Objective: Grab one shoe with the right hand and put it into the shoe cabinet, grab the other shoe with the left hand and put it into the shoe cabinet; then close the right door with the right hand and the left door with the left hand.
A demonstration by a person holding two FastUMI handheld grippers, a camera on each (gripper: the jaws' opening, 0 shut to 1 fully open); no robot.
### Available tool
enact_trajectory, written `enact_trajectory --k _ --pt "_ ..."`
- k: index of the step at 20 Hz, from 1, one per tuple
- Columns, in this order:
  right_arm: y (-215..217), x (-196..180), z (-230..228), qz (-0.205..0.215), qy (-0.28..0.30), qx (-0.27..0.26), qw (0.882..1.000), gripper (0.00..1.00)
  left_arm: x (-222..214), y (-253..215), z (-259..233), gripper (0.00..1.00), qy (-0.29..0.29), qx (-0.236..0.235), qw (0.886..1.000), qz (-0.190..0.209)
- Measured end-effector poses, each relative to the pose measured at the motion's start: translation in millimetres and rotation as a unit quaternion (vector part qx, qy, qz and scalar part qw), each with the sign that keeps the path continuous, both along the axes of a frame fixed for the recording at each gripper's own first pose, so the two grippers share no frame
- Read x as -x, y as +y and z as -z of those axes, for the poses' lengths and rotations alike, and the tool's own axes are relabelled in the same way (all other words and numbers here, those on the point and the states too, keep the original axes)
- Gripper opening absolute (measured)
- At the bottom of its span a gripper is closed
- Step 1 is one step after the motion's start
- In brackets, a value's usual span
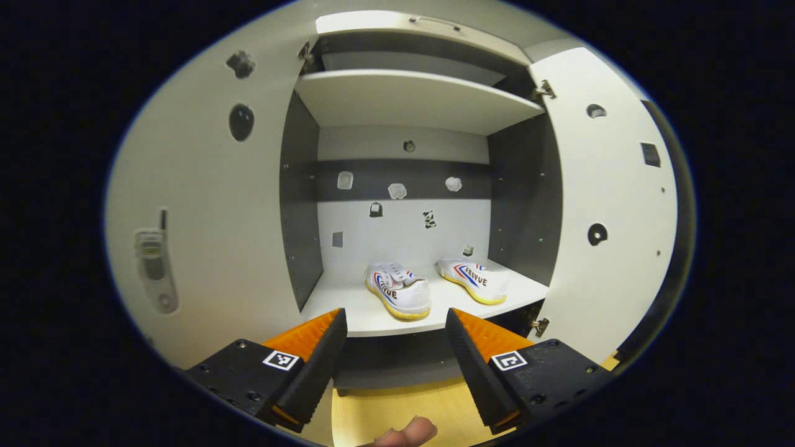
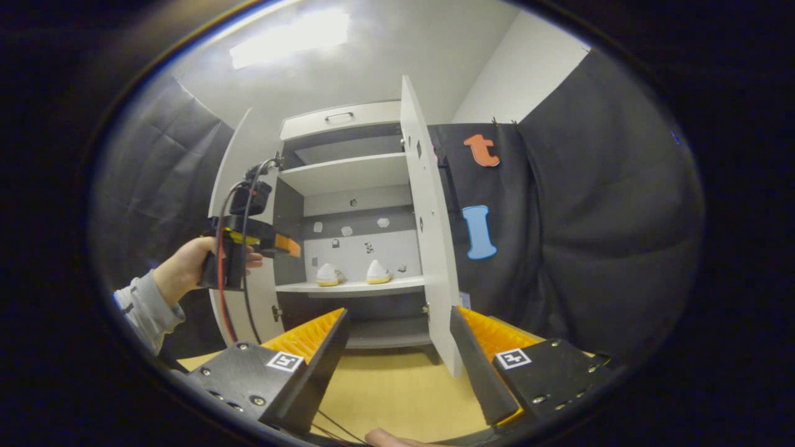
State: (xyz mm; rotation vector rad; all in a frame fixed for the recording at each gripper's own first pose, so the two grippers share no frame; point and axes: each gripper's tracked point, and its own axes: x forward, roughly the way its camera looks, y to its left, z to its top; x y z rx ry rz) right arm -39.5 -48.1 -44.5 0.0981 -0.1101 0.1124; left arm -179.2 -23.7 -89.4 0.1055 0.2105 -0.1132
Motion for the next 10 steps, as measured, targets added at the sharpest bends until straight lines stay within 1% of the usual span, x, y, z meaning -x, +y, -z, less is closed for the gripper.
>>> enact_trajectory --k 2,4,5,6,8,9,10 --pt "-20 -4 -11 0.017 -0.004 0.011 1.0 0.96 32 -12 1 0.96 -0.01 0.013 1.0 0.017" --pt "-38 -7 -21 0.028 -0.002 0.024 0.999 0.97 58 -14 12 0.96 -0.001 0.021 0.999 0.026" --pt "-46 -9 -26 0.032 -0.003 0.032 0.999 0.96 68 -13 14 0.97 -0.006 0.022 0.999 0.03" --pt "-57 -10 -30 0.035 -0.003 0.05 0.998 0.95 75 -11 14 0.98 -0.012 0.019 0.999 0.029" --pt "-84 -20 -42 0.047 0.001 0.08 0.996 0.96 90 -3 13 0.98 -0.033 0.025 0.999 0.018" --pt "-93 -26 -44 0.047 0.011 0.093 0.995 0.94 99 1 17 0.98 -0.033 0.027 0.999 0.012" --pt "-102 -31 -47 0.05 0.021 0.105 0.993 0.96 108 5 23 0.98 -0.028 0.027 0.999 0.006"
